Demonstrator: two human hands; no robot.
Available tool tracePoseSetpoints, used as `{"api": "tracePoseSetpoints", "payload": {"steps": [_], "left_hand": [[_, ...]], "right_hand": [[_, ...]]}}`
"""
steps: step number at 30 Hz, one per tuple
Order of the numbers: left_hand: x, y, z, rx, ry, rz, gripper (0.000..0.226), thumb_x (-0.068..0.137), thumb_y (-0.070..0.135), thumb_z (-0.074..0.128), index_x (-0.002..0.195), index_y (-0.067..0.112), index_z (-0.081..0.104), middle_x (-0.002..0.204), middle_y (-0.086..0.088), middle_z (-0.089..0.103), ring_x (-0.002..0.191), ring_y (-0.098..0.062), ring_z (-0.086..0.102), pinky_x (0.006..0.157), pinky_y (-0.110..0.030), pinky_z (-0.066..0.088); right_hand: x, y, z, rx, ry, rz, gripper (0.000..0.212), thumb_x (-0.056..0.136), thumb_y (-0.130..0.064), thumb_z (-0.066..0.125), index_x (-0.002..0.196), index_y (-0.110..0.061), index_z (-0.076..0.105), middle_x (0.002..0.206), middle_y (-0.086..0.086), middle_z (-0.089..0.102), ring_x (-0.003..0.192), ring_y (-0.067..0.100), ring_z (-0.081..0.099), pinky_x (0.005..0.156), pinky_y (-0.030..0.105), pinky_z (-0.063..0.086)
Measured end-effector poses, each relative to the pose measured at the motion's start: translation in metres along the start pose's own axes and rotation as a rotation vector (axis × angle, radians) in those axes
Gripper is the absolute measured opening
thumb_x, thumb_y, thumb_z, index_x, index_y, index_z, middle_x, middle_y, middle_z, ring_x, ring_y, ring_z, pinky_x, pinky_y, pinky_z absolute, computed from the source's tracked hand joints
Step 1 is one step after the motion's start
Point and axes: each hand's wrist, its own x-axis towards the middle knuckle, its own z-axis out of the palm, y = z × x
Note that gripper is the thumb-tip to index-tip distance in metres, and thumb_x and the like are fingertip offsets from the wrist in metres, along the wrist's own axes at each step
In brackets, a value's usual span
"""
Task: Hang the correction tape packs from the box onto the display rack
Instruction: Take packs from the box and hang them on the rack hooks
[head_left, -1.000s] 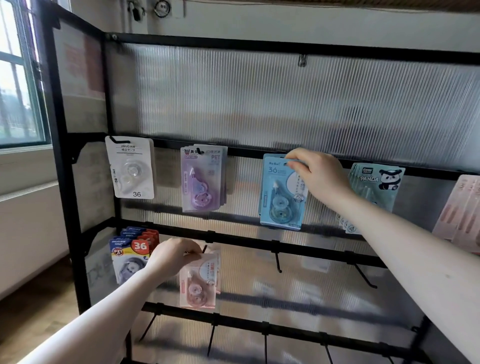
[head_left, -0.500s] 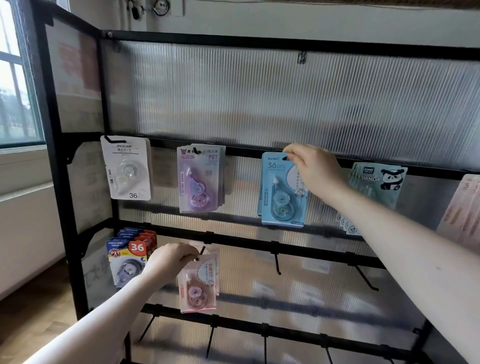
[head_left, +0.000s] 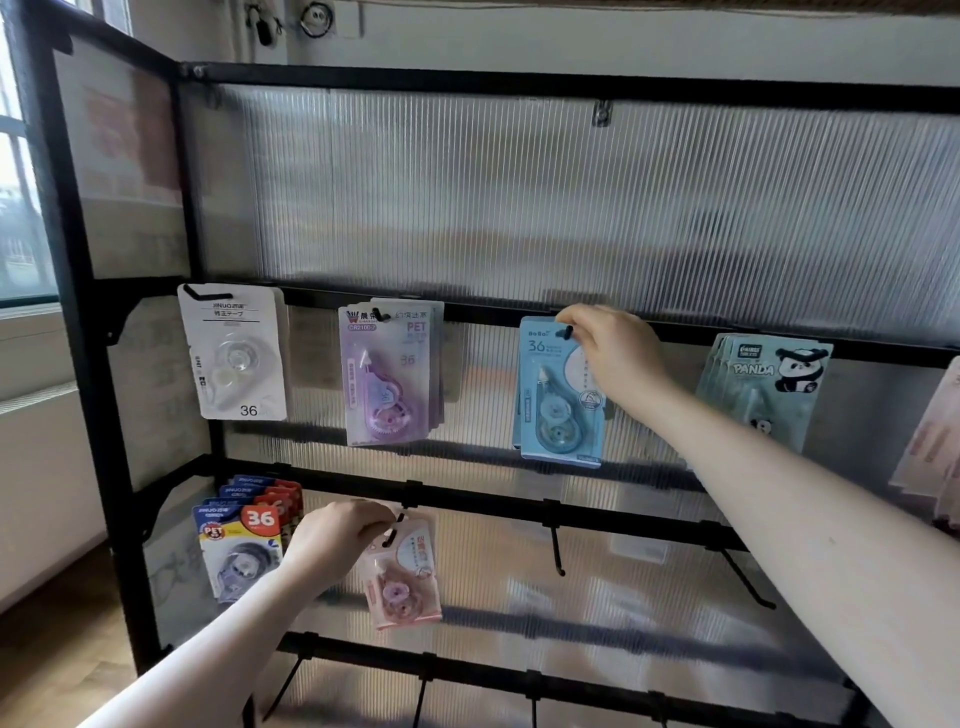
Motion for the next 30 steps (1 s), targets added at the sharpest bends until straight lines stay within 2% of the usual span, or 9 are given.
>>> {"api": "tracePoseSetpoints", "payload": {"steps": [6, 10, 15, 20, 25, 30], "left_hand": [[0.004, 0.002, 0.006, -0.032, 0.076, 0.012, 0.020, 0.092, 0.032, 0.056, 0.105, 0.029, 0.070, 0.101, 0.010, 0.070, 0.089, -0.016, 0.066, 0.059, -0.024, 0.040], [0.009, 0.008, 0.009, -0.027, 0.079, -0.005, 0.022, 0.094, 0.032, 0.052, 0.108, 0.028, 0.068, 0.106, 0.010, 0.068, 0.092, -0.015, 0.064, 0.062, -0.026, 0.042], [0.011, 0.008, 0.015, -0.054, 0.096, 0.011, 0.019, 0.093, 0.026, 0.055, 0.104, 0.022, 0.070, 0.103, 0.004, 0.068, 0.092, -0.018, 0.062, 0.067, -0.029, 0.048], [0.006, 0.007, 0.015, -0.049, 0.141, 0.038, 0.016, 0.090, 0.018, 0.059, 0.100, 0.019, 0.072, 0.099, 0.001, 0.070, 0.092, -0.022, 0.062, 0.069, -0.031, 0.048], [-0.002, 0.013, 0.008, -0.028, 0.149, 0.014, 0.020, 0.090, 0.014, 0.058, 0.105, 0.017, 0.069, 0.106, -0.001, 0.067, 0.099, -0.024, 0.060, 0.076, -0.035, 0.048], [-0.019, 0.027, -0.001, 0.004, 0.139, -0.009, 0.026, 0.090, 0.013, 0.056, 0.115, 0.014, 0.065, 0.118, -0.003, 0.063, 0.110, -0.025, 0.056, 0.086, -0.037, 0.046]], "right_hand": [[0.003, 0.004, 0.007, 0.001, 0.036, 0.017, 0.030, 0.097, -0.010, 0.042, 0.119, -0.012, 0.063, 0.105, 0.009, 0.065, 0.101, 0.026, 0.057, 0.077, 0.032, 0.041], [0.003, 0.006, 0.012, -0.030, 0.074, 0.025, 0.031, 0.096, -0.009, 0.042, 0.120, -0.013, 0.062, 0.103, 0.008, 0.064, 0.100, 0.025, 0.056, 0.070, 0.029, 0.035], [-0.004, 0.010, 0.016, -0.114, 0.136, 0.018, 0.034, 0.095, -0.010, 0.049, 0.129, -0.010, 0.054, 0.110, 0.011, 0.059, 0.106, 0.027, 0.052, 0.084, 0.036, 0.043], [-0.020, 0.017, 0.015, -0.138, 0.172, 0.077, 0.049, 0.093, -0.016, 0.054, 0.139, -0.007, 0.040, 0.125, 0.013, 0.052, 0.117, 0.029, 0.047, 0.097, 0.037, 0.038], [-0.043, 0.021, 0.009, -0.144, 0.113, 0.164, 0.058, 0.095, -0.023, 0.050, 0.146, -0.007, 0.026, 0.139, 0.013, 0.040, 0.126, 0.028, 0.041, 0.101, 0.036, 0.035], [-0.072, 0.027, 0.012, -0.155, 0.047, 0.221, 0.058, 0.096, -0.025, 0.049, 0.145, -0.006, 0.025, 0.137, 0.015, 0.041, 0.121, 0.031, 0.044, 0.098, 0.037, 0.038]]}}
